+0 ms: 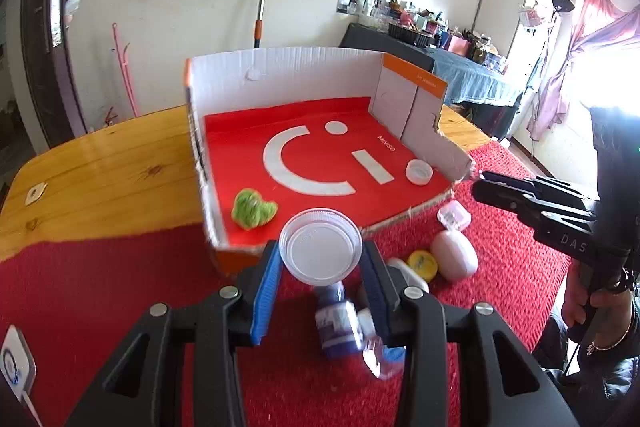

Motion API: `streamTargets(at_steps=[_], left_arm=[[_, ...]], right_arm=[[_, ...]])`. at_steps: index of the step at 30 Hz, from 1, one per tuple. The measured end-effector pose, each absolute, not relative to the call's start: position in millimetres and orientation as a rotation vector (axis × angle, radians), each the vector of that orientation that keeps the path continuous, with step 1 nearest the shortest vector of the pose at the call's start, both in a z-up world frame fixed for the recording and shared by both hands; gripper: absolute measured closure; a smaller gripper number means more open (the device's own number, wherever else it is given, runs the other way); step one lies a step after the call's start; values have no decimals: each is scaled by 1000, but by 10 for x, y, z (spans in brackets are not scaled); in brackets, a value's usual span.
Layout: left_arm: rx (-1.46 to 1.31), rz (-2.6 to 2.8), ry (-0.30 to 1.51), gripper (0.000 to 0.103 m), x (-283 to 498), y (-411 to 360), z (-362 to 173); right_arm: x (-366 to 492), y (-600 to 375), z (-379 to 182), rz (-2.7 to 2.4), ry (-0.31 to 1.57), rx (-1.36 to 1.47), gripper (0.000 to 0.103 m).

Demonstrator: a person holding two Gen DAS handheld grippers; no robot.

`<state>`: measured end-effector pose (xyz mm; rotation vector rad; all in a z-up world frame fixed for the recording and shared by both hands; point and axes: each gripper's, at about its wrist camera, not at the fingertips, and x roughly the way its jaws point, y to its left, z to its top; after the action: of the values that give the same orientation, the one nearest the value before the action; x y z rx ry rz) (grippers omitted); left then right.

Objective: Organize objects
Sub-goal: 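Carry the clear lid and pink doll into the box with both tools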

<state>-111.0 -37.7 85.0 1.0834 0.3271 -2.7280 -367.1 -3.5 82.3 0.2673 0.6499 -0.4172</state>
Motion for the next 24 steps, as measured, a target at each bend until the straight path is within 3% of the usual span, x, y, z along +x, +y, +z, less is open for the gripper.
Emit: streamTargets(at_steps=[12, 24], left_arm=[[1322, -2703, 218, 61, -1905, -441, 620], [1433, -2679, 211, 61, -2175, -547, 367]], right_arm=[[-2889, -336, 707, -329, 773, 269, 82], [-2547, -492, 397, -284, 912, 279, 82]])
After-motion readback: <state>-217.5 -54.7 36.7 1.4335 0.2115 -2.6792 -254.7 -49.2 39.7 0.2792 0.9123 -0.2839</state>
